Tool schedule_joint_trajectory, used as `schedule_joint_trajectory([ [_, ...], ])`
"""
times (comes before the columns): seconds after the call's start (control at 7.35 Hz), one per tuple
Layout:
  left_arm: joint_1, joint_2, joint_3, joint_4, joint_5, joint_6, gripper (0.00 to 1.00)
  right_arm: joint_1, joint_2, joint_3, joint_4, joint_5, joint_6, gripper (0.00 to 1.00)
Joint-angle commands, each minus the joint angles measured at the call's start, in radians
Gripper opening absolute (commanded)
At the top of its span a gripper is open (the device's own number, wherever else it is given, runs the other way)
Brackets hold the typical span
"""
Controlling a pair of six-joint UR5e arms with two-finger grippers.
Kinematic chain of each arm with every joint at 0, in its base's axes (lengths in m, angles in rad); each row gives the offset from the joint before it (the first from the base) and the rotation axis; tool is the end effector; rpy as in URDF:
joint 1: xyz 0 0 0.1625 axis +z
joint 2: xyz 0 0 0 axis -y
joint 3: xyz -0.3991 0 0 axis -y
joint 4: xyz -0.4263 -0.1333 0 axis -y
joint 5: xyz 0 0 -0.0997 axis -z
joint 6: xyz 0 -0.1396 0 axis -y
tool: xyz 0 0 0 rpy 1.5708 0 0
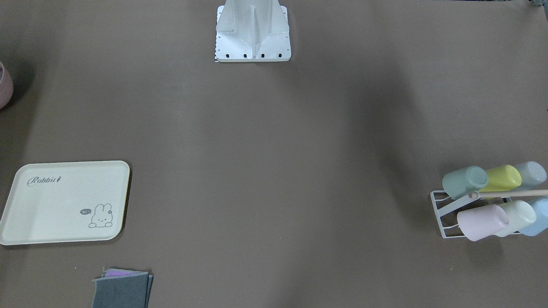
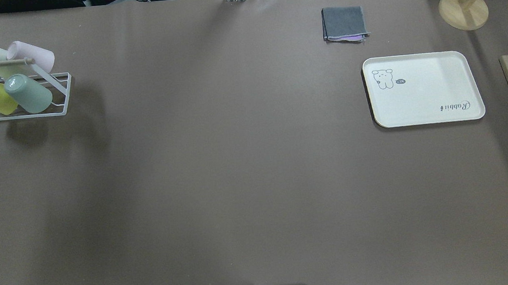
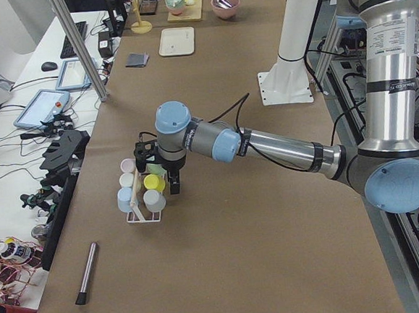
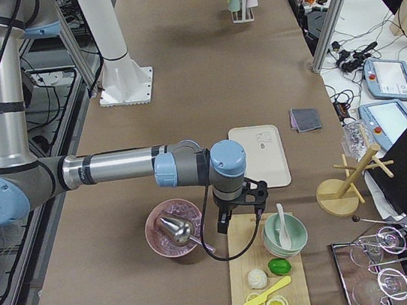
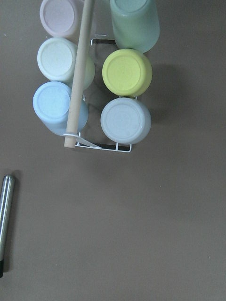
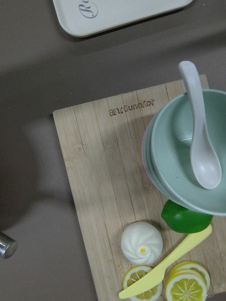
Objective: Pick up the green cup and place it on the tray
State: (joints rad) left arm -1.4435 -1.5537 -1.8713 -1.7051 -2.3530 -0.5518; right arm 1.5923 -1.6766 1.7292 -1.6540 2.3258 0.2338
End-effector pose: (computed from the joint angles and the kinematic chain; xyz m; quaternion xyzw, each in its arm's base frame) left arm 0.0331 -0.5339 0.4924 0.0565 0.4155 -0.1133 0.9008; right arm 0.0479 -0.4792 0.6416 -0.0532 -0.3650 0.1239 0.9212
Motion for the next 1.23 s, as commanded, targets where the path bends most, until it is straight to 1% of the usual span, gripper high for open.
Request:
schedule_joint_trajectory([
  [0.0,0.121,0.001,-0.087,-0.019,0.072,-0.181,0.98,-0.002,0.0,0.009,0.0,0.001,-0.005,1.0],
  [0.14,0.162,0.0,-0.109,-0.019,0.086,-0.241,0.98,-0.023,0.001,0.042,-0.003,0.003,-0.005,1.0],
  [0.27,0.225,0.001,-0.145,-0.019,0.153,-0.301,0.98,-0.056,0.003,0.073,-0.001,0.023,0.008,1.0],
  [0.41,0.295,0.0,-0.179,-0.019,0.206,-0.377,0.98,-0.069,0.024,0.073,0.0,0.041,0.01,1.0],
  [0.54,0.387,0.0,-0.215,-0.018,0.295,-0.442,0.98,-0.087,0.035,0.07,0.0,0.041,0.007,1.0],
  [0.68,0.481,0.001,-0.233,-0.013,0.41,-0.462,0.98,-0.104,0.061,0.04,0.029,0.041,0.01,1.0],
  [0.82,0.565,0.001,-0.235,-0.011,0.502,-0.459,0.98,-0.142,0.069,-0.014,0.137,0.038,0.013,1.0],
  [0.95,0.647,0.0,-0.235,-0.011,0.591,-0.444,0.98,-0.152,0.089,-0.105,0.284,0.044,0.028,1.0],
  [1.09,0.694,-0.002,-0.232,-0.004,0.66,-0.306,0.98,-0.169,0.125,-0.164,0.354,0.079,0.076,1.0],
])
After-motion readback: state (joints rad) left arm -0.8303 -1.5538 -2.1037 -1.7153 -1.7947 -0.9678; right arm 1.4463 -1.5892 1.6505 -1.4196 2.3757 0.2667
